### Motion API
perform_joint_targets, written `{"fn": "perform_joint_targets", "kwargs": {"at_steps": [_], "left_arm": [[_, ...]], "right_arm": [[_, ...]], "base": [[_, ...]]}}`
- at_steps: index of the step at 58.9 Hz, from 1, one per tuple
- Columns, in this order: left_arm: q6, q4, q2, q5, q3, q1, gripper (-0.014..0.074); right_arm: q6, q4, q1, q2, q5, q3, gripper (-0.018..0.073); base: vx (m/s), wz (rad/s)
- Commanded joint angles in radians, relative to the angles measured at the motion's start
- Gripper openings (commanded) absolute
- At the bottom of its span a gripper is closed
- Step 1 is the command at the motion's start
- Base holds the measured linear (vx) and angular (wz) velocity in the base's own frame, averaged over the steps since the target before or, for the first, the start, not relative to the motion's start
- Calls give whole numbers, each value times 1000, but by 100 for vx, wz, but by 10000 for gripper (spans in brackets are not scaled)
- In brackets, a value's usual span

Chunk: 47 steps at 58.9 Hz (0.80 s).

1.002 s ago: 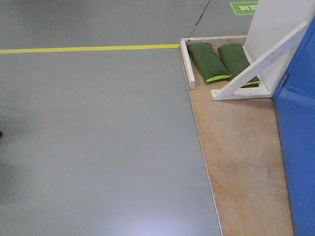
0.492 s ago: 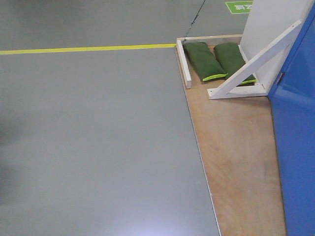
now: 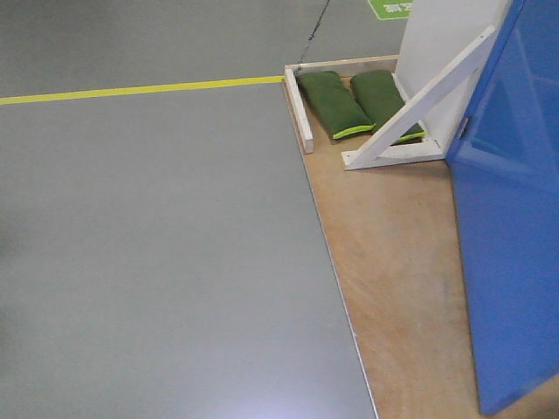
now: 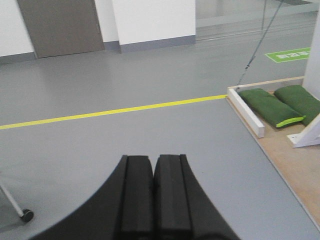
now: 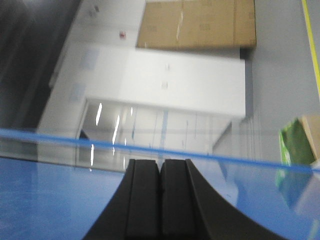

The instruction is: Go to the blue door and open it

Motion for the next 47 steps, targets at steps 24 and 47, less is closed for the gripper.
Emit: {"fn": "perform_joint_targets", "kwargs": {"at_steps": [24, 47], "left_arm": [[-3, -7, -6, -86, 1, 3, 70], [-3, -7, -6, -86, 1, 3, 70]], "right_arm": [[12, 66, 223, 20, 447, -24, 2], [10, 124, 350, 14, 605, -24, 2]], "base": [[-3, -30], [-1, -8]]}}
